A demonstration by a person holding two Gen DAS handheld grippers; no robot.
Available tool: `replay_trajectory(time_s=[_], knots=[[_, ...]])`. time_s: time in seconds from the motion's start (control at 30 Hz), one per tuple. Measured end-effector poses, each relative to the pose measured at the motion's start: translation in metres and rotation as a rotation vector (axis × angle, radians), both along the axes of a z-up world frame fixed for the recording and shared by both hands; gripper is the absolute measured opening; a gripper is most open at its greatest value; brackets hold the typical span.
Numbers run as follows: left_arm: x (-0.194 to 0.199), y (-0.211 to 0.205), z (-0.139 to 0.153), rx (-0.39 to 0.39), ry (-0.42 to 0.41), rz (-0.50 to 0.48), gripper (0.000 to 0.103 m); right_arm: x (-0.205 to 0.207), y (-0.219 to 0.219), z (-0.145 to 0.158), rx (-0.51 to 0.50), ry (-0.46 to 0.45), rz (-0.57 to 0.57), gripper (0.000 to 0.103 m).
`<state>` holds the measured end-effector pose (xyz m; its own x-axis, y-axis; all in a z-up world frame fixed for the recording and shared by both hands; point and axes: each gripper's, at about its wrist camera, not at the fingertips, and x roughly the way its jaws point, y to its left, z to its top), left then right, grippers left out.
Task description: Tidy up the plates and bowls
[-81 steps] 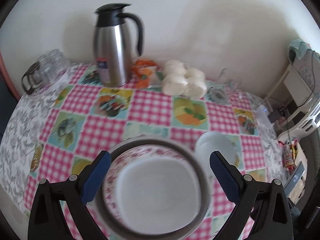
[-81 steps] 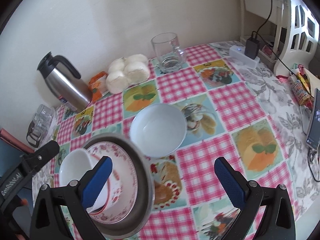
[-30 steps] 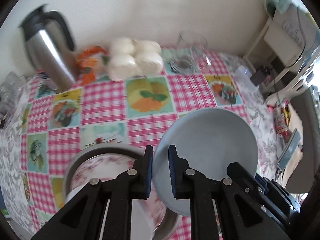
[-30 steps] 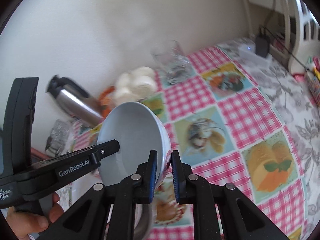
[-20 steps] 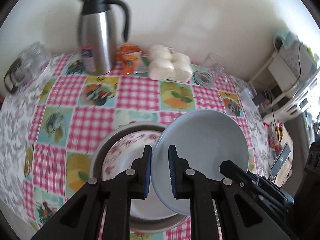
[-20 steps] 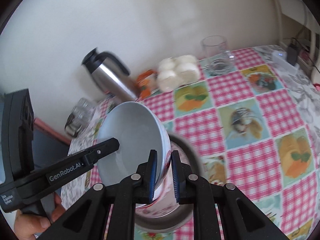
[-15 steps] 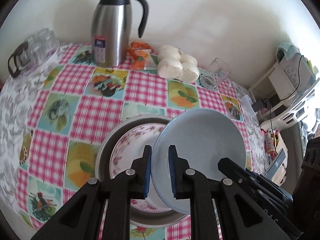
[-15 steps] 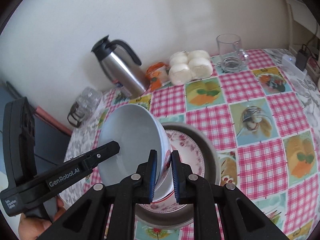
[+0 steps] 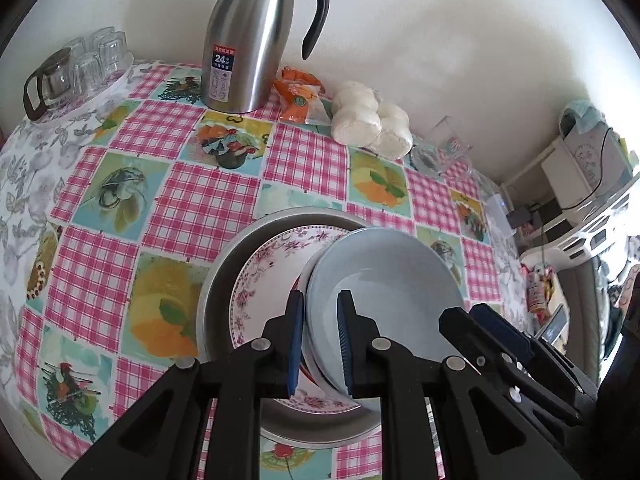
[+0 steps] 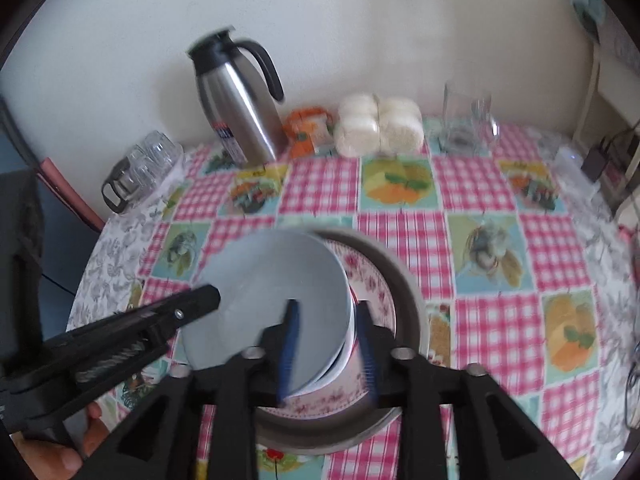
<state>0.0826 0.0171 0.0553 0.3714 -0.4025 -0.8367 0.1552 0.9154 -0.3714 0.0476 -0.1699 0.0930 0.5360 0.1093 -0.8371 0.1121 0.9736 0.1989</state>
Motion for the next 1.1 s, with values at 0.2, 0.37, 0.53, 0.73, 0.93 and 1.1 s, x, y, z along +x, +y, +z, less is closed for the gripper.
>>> replay_trajectory(time_s=[0.2, 0.37, 0.53, 0.73, 0.93, 1.1], knots=[[-0.013, 0.018, 0.005, -0.010, -0.029, 0.046, 0.019, -0.010, 0.001, 0.004, -0.013, -0.016, -0.003, 0.047], [-0.034, 0.033, 0.005, 0.026, -0.057, 0.092, 0.060, -0.031, -0.004, -0.001, -0.024, -0.009, -0.040, 0.069], [-0.055, 0.037, -0.007, 0.124, -0.068, 0.110, 0.085, -0.053, -0.002, -0.005, -0.025, -0.028, -0.054, 0.084], [-0.075, 0.032, -0.025, 0.217, -0.066, 0.098, 0.098, -0.071, 0.001, -0.024, -0.038, 0.002, -0.066, 0.101], [-0.085, 0.031, -0.044, 0.274, -0.034, 0.085, 0.099, -0.081, -0.002, -0.037, -0.049, 0.038, -0.089, 0.103], [-0.092, 0.029, -0.046, 0.298, -0.035, 0.081, 0.099, -0.088, -0.003, -0.045, -0.068, 0.057, -0.097, 0.103]])
